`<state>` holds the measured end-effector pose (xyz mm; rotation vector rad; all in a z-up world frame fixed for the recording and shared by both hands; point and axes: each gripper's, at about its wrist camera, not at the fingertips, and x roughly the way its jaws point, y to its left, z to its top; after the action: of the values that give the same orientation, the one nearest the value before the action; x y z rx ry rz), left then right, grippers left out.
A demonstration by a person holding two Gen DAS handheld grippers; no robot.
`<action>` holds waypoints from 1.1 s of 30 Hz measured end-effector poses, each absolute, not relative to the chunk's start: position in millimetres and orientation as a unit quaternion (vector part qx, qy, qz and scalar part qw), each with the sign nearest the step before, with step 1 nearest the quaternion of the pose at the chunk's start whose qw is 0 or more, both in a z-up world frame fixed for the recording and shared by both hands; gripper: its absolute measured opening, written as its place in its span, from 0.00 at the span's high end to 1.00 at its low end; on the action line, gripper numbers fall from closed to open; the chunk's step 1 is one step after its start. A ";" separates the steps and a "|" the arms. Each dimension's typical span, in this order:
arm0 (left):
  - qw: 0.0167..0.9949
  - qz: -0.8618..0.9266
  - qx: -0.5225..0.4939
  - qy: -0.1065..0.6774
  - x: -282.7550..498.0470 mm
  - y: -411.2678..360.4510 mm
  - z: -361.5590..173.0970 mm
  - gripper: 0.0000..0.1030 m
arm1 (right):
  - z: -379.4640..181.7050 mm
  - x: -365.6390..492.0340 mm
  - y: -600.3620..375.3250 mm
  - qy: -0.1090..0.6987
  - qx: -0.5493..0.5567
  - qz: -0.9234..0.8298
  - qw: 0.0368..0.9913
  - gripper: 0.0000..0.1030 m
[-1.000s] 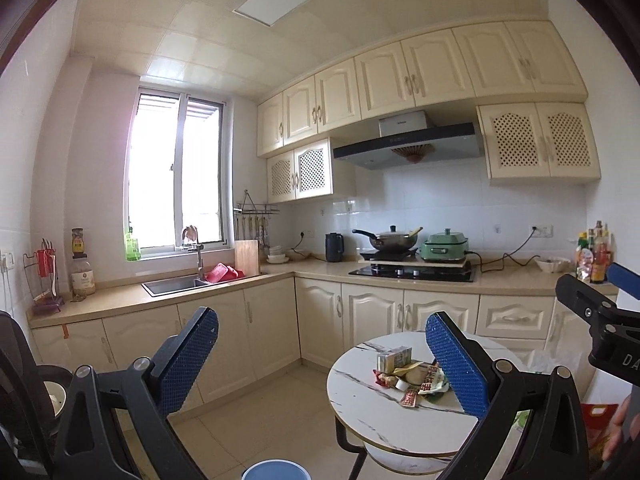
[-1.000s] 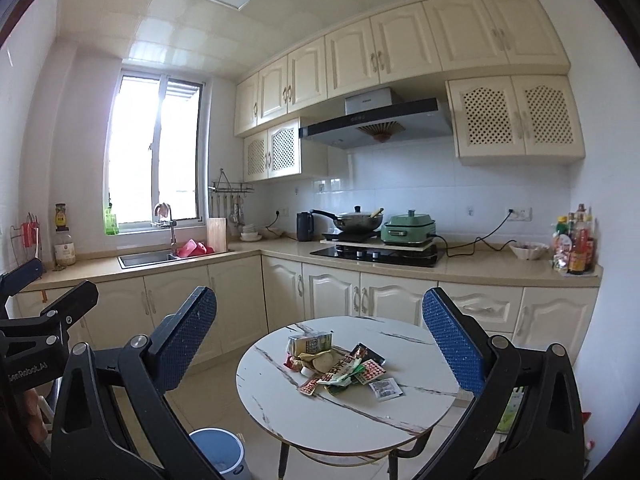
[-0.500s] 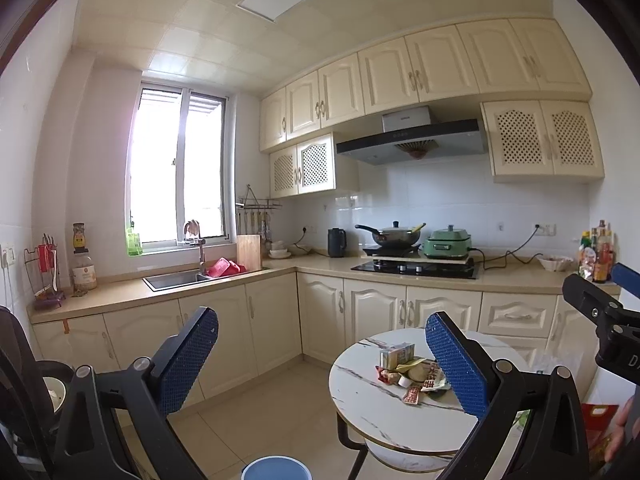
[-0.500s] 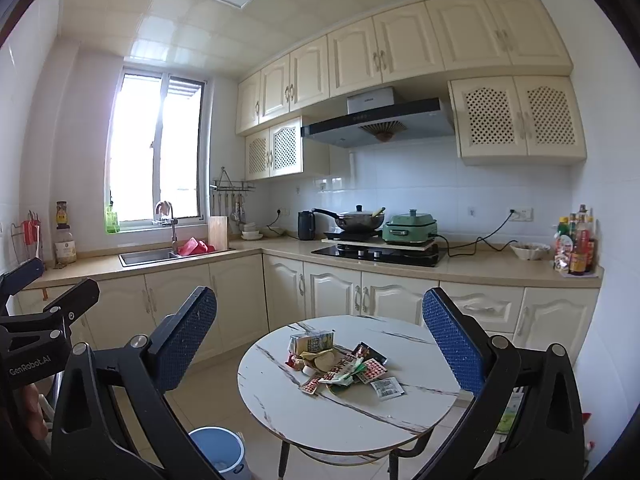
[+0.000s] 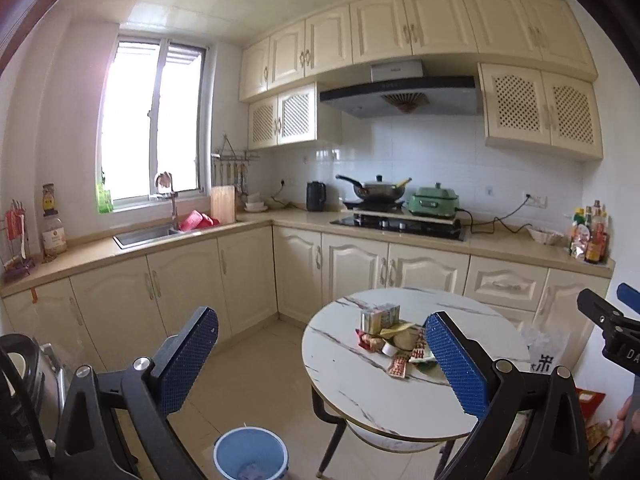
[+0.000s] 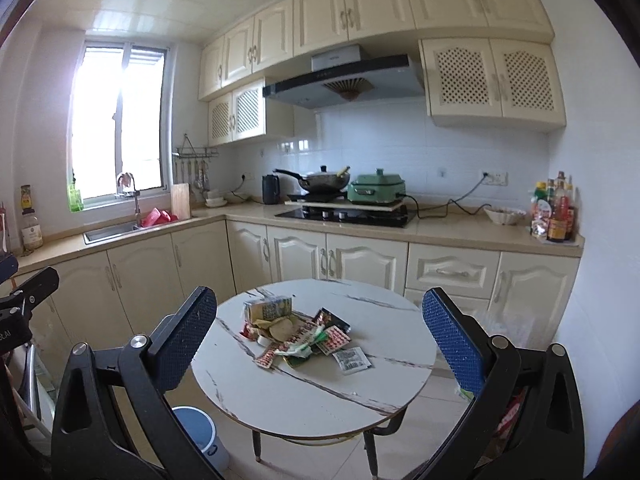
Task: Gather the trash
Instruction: 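Move both tools back toward the table, then grasp the red-checked sauce packet with the left tool while the right tool grasps the white sachet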
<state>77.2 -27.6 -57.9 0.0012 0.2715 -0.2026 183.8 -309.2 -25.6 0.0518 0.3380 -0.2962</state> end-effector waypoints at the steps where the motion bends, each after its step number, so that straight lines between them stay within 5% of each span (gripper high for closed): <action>1: 0.983 -0.104 0.002 0.150 93.3 -32.9 -62.9 0.01 | -36.0 192.7 -318.0 0.182 0.029 -0.150 0.971 0.00; 20: 0.925 -0.174 0.080 0.328 339.8 -156.8 -129.7 0.01 | -233.2 359.3 -438.6 0.430 0.031 -0.129 0.893 0.00; 33: 0.893 -0.181 0.049 0.409 489.2 -185.0 -180.1 0.01 | -280.8 431.7 -460.5 0.482 0.019 -0.053 0.874 0.06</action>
<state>489.2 -185.0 -180.1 0.1017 0.8483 -0.3754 431.7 -460.5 -280.8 0.0387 1.0061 -0.1111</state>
